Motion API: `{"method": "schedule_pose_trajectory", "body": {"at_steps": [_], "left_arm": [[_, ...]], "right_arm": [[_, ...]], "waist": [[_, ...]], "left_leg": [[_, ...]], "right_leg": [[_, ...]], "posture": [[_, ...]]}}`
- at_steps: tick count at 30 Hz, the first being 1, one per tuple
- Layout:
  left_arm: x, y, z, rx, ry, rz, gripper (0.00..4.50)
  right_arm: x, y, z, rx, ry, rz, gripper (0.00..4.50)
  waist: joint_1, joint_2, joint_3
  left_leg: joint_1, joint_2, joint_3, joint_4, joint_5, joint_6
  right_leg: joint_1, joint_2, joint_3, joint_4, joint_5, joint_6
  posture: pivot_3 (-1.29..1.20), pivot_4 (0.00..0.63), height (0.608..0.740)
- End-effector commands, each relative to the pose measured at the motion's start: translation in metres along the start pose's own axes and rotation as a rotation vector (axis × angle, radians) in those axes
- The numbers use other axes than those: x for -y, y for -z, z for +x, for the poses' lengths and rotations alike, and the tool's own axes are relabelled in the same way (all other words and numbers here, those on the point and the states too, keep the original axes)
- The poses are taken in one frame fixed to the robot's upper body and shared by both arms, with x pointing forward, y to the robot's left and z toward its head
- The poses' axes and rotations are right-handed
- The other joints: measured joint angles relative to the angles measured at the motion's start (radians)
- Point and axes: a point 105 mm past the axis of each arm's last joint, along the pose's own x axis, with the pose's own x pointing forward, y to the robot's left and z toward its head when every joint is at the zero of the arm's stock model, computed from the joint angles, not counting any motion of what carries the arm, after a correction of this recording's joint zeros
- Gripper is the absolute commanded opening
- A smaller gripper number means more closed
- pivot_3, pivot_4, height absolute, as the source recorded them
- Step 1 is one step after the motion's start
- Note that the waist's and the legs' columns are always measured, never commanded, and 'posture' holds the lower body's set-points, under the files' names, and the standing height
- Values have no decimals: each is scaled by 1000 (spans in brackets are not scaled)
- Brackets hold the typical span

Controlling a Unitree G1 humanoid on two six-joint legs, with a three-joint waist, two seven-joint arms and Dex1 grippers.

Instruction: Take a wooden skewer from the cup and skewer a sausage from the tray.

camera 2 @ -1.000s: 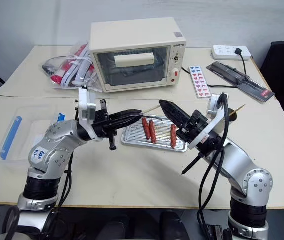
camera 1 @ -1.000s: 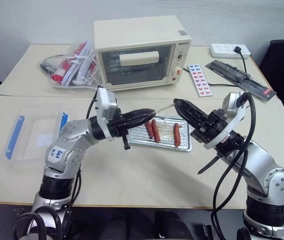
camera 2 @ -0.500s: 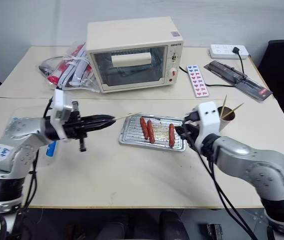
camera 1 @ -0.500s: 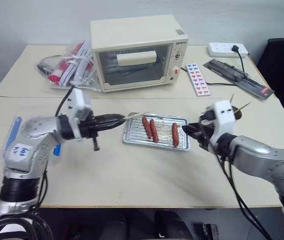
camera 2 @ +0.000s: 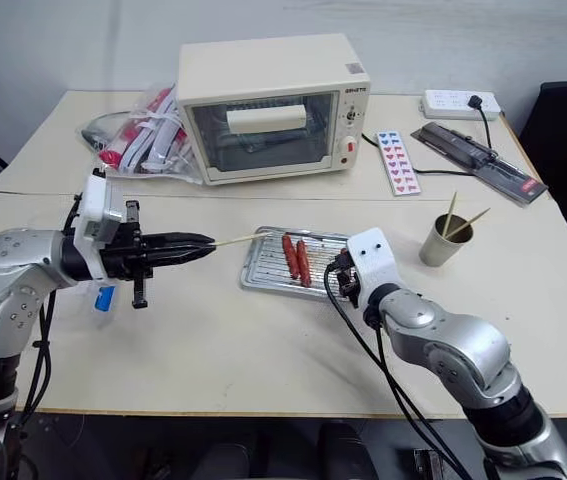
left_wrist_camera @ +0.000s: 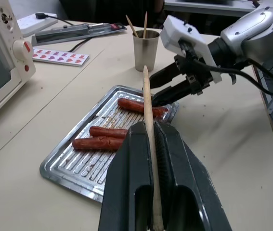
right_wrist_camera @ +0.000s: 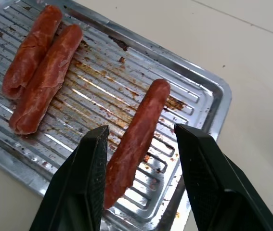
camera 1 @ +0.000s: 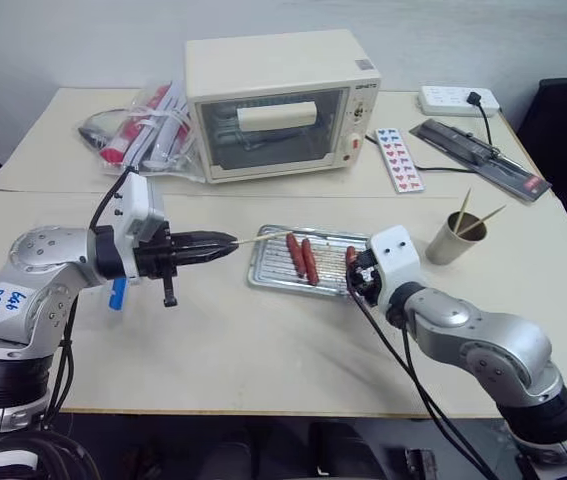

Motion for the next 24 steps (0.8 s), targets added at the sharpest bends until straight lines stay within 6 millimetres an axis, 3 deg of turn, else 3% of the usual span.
{"method": "schedule_pose_trajectory", "body": {"at_steps": [1,14,17,21,24], "left_arm": [[-1,-9,3,24,11,34,0],[-2,-12,6,38,11,46,0],[-3,-12,6,38,7,47,0],[-3,-12,7,39,6,49,0],[-4,-12,7,42,6,49,0]], "right_arm": [[6,-2,3,15,32,9,2253],[7,12,21,-28,53,16,2253],[6,14,21,-29,45,36,1759],[4,16,22,-34,33,40,660],[4,18,22,-40,30,42,660]], "waist": [[0,0,0],[-10,0,0],[-18,0,0],[-21,0,0],[-21,0,0]], "left_leg": [[0,0,0,0,0,0],[0,0,0,0,0,0],[0,0,0,0,0,-1],[0,0,0,0,0,-1],[0,0,0,0,0,-1]], "right_leg": [[0,0,0,0,0,0],[0,0,0,3,0,0],[0,0,0,3,0,0],[0,0,0,5,0,0],[0,0,0,5,0,0]], "posture": [[0,150,740],[0,150,740],[0,150,740],[0,150,740],[0,150,740]]}}
